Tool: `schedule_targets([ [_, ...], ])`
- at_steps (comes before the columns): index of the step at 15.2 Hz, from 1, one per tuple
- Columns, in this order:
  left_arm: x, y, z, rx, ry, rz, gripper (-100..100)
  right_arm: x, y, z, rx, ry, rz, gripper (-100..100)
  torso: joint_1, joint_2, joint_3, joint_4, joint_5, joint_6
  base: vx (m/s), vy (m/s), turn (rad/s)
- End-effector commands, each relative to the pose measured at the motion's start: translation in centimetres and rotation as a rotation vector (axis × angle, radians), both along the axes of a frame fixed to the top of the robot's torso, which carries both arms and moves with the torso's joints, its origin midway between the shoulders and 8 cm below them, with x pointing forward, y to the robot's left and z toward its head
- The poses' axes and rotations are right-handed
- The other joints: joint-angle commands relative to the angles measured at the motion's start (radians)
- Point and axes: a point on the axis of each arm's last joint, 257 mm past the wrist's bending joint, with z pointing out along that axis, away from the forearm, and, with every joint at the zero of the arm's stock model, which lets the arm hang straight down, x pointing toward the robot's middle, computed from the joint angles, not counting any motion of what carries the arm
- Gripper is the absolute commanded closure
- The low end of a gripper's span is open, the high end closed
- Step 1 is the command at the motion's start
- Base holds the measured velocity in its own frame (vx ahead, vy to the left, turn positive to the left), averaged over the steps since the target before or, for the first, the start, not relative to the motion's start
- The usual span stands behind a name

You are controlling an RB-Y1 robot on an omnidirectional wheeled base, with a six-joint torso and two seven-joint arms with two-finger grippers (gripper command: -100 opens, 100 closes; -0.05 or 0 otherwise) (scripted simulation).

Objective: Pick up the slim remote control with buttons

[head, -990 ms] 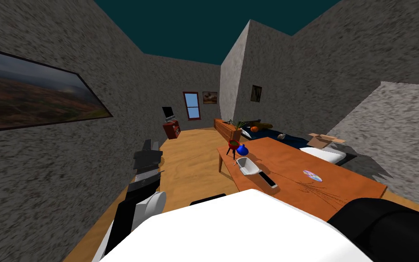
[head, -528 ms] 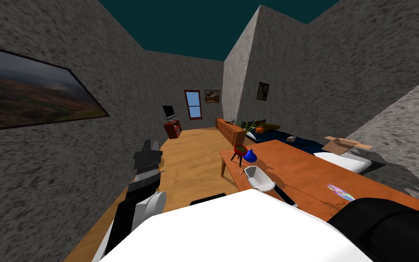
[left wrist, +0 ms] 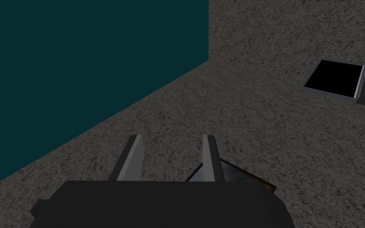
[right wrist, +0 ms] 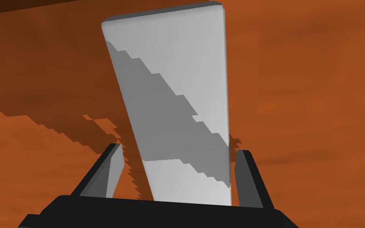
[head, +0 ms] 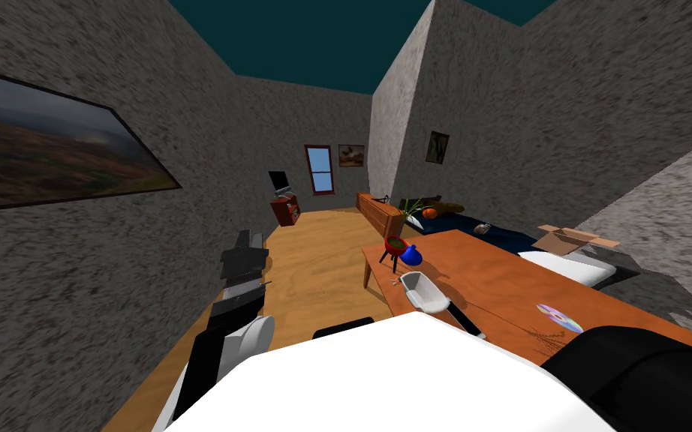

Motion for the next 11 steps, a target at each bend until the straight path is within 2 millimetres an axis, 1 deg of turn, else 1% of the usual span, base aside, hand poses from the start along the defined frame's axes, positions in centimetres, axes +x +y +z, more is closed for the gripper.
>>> schedule_targets([
  [1,0.0,0.0,0.0,0.000,0.000,0.000,0,0.0,0.0,0.0,0.000,0.000,0.000,100,0.000,0.000,0.000,0.000,0.000,0.000,-0.006,-0.002,0.002],
  [4,0.0,0.0,0.0,0.000,0.000,0.000,0,0.0,0.0,0.0,0.000,-0.001,0.003,100,-0.001,-0.001,-0.001,0.000,-0.001,0.001,-0.001,-0.001,0.003],
  [5,0.0,0.0,0.0,0.000,0.000,0.000,0,-0.3,-0.6,0.9,-0.001,0.008,0.005,100,-0.001,-0.002,-0.001,0.000,-0.001,0.001,0.030,0.024,-0.039],
  [10,0.0,0.0,0.0,0.000,0.000,0.000,0,-1.0,-1.9,2.8,-0.004,0.025,0.012,100,0.004,-0.007,-0.004,-0.002,0.000,0.000,0.063,0.053,-0.036],
  [11,0.0,0.0,0.0,0.000,0.000,0.000,0,-0.9,-1.6,2.4,-0.003,0.021,0.009,100,0.004,-0.007,-0.004,-0.002,0.001,0.000,0.028,0.027,-0.011],
])
